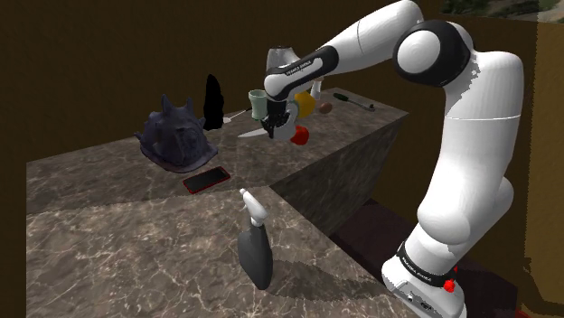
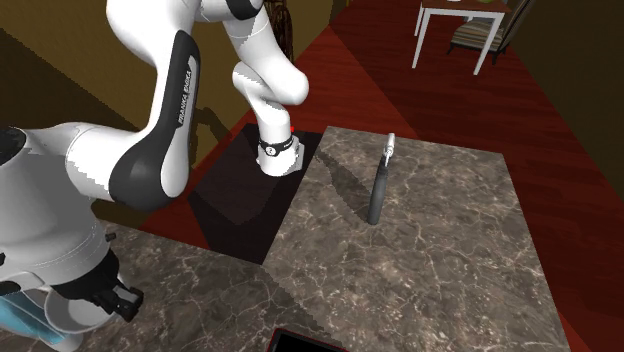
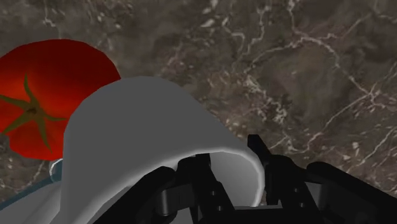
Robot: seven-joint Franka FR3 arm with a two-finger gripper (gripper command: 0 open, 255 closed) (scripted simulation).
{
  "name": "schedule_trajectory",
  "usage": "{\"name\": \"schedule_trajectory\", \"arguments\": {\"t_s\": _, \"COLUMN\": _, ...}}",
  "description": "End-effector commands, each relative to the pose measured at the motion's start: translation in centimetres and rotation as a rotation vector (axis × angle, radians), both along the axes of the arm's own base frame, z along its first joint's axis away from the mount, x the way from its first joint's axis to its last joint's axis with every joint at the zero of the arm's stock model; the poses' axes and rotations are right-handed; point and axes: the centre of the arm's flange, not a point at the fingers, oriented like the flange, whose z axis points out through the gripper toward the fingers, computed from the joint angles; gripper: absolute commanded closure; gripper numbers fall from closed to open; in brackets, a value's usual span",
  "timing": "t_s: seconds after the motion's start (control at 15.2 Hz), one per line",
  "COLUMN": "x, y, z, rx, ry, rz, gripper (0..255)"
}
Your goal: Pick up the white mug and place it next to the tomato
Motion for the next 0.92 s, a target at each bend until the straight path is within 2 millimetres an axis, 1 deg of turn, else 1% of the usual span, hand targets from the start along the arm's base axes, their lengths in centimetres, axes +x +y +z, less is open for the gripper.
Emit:
{"name": "schedule_trajectory", "arguments": {"t_s": 0.0, "x": -0.1, "y": -0.4, "z": -0.7, "rx": 0.001, "ry": 0.012, "rz": -0.005, "gripper": 255}}
{"name": "schedule_trajectory", "arguments": {"t_s": 0.2, "x": -0.1, "y": -0.4, "z": -0.7, "rx": 0.001, "ry": 0.012, "rz": -0.005, "gripper": 255}}
{"name": "schedule_trajectory", "arguments": {"t_s": 0.26, "x": -0.2, "y": -0.4, "z": -0.6, "rx": 0.001, "ry": 0.012, "rz": -0.005, "gripper": 0}}
{"name": "schedule_trajectory", "arguments": {"t_s": 0.59, "x": -0.1, "y": -0.4, "z": -0.7, "rx": 0.001, "ry": 0.012, "rz": -0.005, "gripper": 0}}
{"name": "schedule_trajectory", "arguments": {"t_s": 0.79, "x": -0.3, "y": -0.1, "z": 3.3, "rx": 0.001, "ry": 0.012, "rz": -0.005, "gripper": 0}}
{"name": "schedule_trajectory", "arguments": {"t_s": 0.86, "x": -0.3, "y": -0.1, "z": 4.3, "rx": 0.001, "ry": 0.012, "rz": -0.005, "gripper": 0}}
